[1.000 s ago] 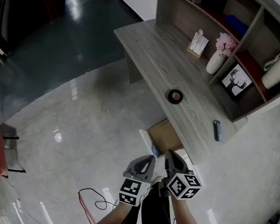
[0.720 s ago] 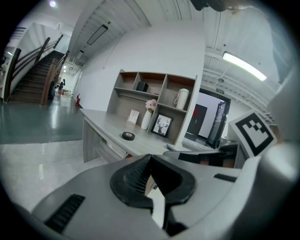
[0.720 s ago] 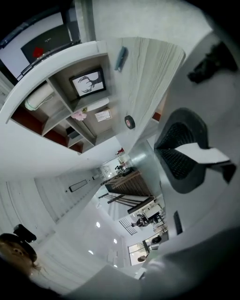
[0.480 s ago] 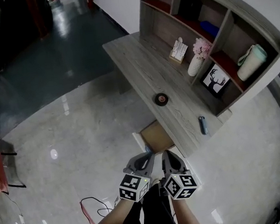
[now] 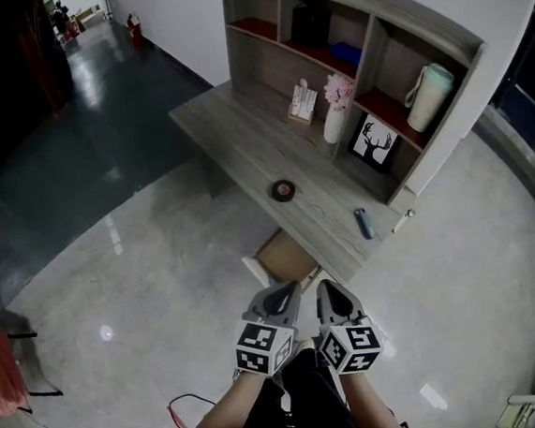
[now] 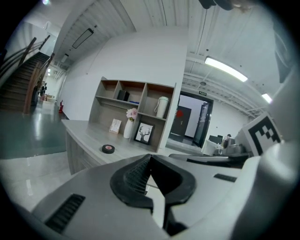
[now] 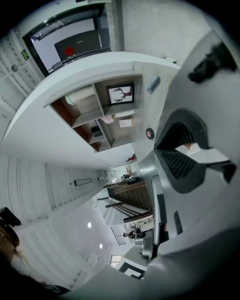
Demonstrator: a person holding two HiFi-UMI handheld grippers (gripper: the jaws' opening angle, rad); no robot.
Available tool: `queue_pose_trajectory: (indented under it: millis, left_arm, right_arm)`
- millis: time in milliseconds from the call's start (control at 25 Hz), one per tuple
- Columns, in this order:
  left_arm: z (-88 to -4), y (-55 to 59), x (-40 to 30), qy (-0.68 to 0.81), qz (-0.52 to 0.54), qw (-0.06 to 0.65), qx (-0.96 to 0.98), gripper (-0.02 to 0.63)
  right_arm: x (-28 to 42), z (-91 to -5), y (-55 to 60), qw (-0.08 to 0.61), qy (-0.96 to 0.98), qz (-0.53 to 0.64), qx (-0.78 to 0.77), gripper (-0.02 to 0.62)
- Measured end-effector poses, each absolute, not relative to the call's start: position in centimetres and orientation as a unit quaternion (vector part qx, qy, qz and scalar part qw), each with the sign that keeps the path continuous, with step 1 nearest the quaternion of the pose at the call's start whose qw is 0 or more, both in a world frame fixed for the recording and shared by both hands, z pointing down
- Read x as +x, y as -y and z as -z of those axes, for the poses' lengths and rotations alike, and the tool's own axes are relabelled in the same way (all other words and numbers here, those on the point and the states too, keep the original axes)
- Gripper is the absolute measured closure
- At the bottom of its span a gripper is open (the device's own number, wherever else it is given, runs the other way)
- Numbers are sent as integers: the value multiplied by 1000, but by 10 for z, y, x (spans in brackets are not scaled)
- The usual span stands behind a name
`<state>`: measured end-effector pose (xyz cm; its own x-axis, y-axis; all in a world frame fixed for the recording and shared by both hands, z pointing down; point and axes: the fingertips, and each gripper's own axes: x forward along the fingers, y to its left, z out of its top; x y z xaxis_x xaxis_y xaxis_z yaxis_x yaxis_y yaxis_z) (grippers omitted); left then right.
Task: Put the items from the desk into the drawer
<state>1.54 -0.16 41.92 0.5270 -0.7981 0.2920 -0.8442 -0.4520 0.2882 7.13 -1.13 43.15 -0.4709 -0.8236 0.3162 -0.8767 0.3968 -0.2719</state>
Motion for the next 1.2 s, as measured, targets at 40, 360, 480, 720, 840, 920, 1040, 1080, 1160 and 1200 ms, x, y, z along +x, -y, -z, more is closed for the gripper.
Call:
queue_pose_trajectory:
  millis: [40, 360, 480, 720, 840, 920, 1040, 1080, 1160, 1200]
  left_arm:
    - [-417, 1, 20, 477, -56, 203, 854, 597]
    - [-405, -6, 48, 440, -63, 194, 874, 597]
    - [-403, -9, 56, 430, -64, 189, 880, 597]
    - [-402, -9, 63, 429, -64, 188, 881, 597]
    - [-404, -7, 63, 436, -72, 184, 878, 597]
    - [-404, -6, 65, 436, -73, 183, 878, 597]
    - [-405, -6, 72, 433, -73, 184, 879, 597]
    - [-406, -6, 75, 432, -73, 184, 880, 597]
    - [-407, -4, 81, 429, -75, 186, 881, 597]
    - [-408, -3, 84, 428, -76, 187, 881, 597]
  right_arm:
    - [75, -430, 9, 64, 830, -203, 515, 584]
    - [98, -424, -3, 52, 813, -199, 544, 584]
    - [105, -423, -6, 48, 809, -198, 551, 584]
    - [117, -421, -7, 43, 802, -197, 562, 584]
    - [121, -419, -7, 41, 801, -195, 564, 584]
    - [124, -419, -6, 41, 802, -193, 564, 584]
    - [129, -418, -6, 37, 802, -190, 565, 584]
    - [131, -417, -6, 34, 802, -189, 565, 584]
    - [136, -414, -4, 28, 803, -188, 565, 584]
    - [138, -413, -2, 27, 803, -187, 565, 584]
